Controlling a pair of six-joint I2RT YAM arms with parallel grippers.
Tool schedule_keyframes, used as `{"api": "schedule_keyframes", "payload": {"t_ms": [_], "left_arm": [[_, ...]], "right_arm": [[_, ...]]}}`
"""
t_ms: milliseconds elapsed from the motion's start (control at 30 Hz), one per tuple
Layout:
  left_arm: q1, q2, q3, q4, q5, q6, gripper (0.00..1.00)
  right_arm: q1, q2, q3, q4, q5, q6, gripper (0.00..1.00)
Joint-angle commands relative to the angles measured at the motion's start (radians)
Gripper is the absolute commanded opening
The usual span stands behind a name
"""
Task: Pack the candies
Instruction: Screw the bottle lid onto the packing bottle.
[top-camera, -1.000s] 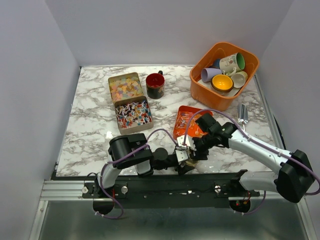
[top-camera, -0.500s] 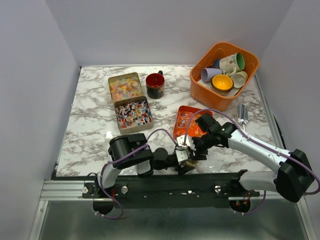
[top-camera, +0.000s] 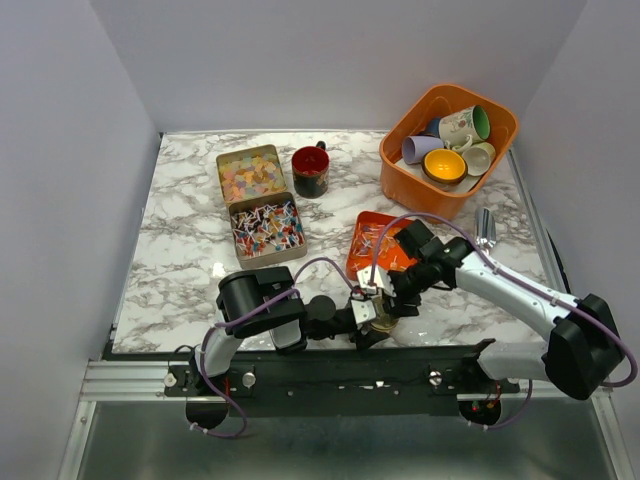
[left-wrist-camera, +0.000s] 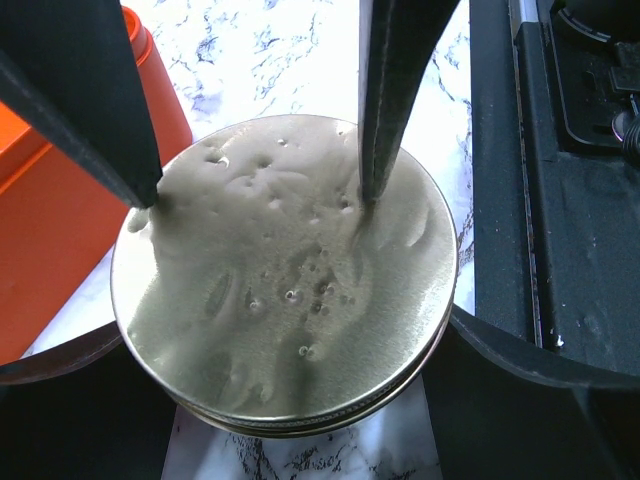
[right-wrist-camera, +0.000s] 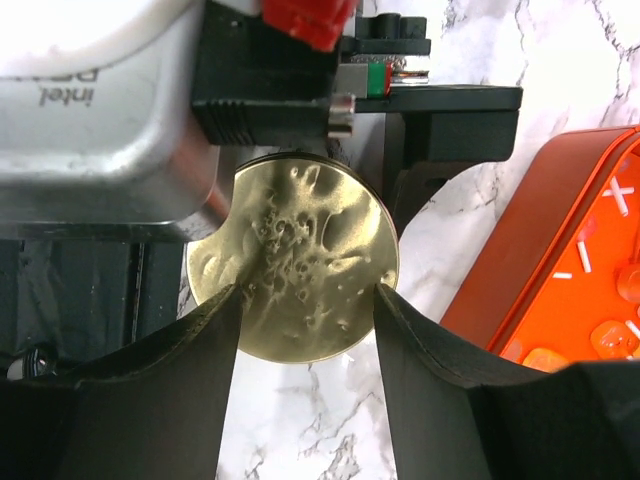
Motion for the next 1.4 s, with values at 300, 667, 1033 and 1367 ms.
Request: {"api": "schedule_keyframes", "payload": {"t_ms": [300,667,1033,1367], "left_arm": [[0.011,0.031,-0.038,0.238,0.02,0.11,0.62],[0.011,0.031,-0.044,0.239,0.011,0.078,0.49],[0.012,0.047,-0.036,0.238,-0.005,0.081,0.0],[0.014,0.054,-0.035,0.238,-0.041,0.067,0.0]], "right_arm": [[-0.089,-0.135,0.174,-0.308,0.111,0.002,0.86],[-0.086,0.153,0.304,-0.353,-0.037,-0.153,1.0],[-0.031,0.255,0.321,-0.371,-0.066,-0.216,1.0],[0.035,0.246,0.228,-0.278,-0.024,-0.196,1.0]]}}
